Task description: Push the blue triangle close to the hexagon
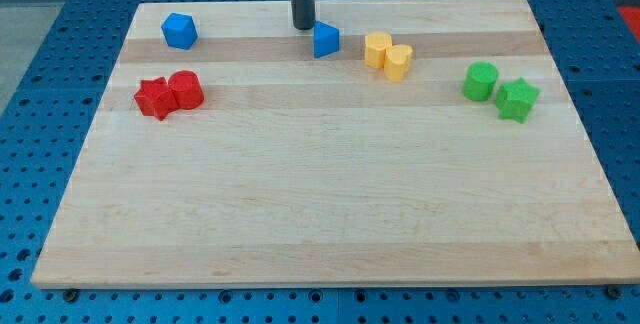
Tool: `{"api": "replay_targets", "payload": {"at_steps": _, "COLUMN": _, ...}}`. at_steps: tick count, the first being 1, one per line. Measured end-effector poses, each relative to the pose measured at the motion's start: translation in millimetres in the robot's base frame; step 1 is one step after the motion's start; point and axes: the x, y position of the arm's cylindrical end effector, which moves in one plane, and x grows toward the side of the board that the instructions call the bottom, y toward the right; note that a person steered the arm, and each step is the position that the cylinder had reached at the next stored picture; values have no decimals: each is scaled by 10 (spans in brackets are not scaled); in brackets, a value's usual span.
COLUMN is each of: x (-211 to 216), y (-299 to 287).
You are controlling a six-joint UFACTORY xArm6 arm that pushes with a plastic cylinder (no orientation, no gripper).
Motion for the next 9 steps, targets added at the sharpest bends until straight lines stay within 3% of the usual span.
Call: {"api": "replay_targets", "payload": {"at_steps": 9, "x": 519, "y": 134}}
